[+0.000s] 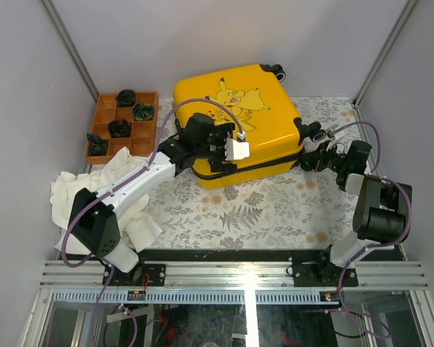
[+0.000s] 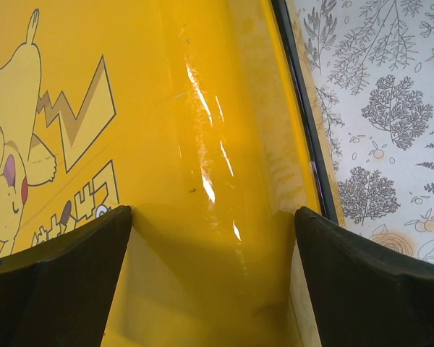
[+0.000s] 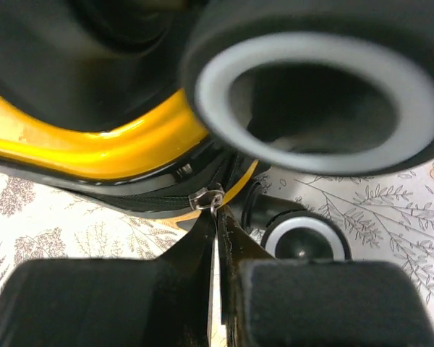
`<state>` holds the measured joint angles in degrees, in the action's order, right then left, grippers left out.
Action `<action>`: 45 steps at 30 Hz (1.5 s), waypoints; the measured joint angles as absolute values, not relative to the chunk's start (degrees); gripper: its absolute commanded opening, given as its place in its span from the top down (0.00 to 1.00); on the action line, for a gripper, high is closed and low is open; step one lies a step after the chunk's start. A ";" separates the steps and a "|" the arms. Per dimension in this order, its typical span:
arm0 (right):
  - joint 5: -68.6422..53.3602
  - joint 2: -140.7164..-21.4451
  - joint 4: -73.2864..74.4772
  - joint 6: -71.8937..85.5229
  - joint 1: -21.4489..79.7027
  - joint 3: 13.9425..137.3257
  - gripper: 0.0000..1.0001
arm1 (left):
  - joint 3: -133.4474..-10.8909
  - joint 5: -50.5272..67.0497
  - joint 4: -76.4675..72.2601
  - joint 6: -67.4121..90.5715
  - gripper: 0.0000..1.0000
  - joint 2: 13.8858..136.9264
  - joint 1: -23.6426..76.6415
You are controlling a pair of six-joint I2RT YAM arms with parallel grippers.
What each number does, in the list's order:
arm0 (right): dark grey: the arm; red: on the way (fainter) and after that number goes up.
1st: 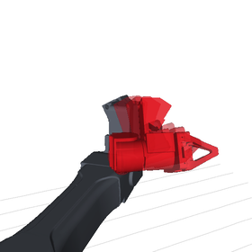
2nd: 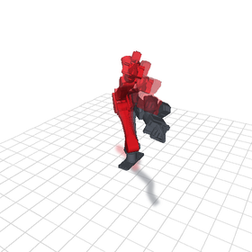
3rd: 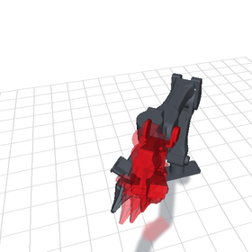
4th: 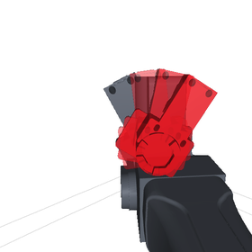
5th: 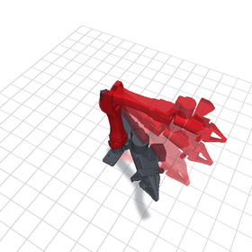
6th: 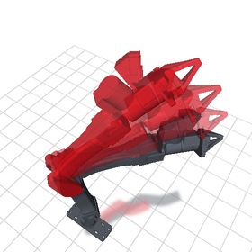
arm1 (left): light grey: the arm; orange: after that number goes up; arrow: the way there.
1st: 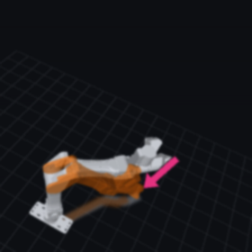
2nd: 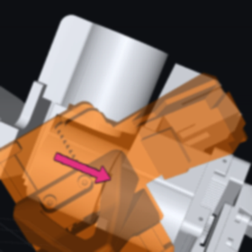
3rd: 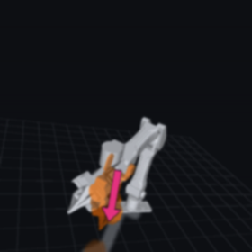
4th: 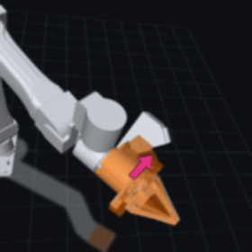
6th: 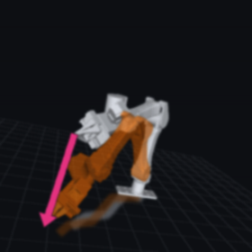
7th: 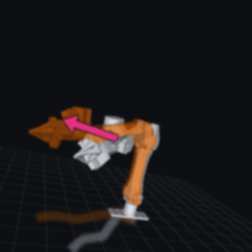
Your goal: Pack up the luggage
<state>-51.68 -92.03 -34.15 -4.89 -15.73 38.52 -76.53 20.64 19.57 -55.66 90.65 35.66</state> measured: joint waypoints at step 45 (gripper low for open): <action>-69.45 -135.24 -43.57 5.58 -10.28 87.31 1.00 | -91.90 36.69 37.08 -58.28 0.03 97.95 21.50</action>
<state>-69.45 -135.24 -43.57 5.58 -10.28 87.31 -91.90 36.69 37.08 -58.28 97.95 21.50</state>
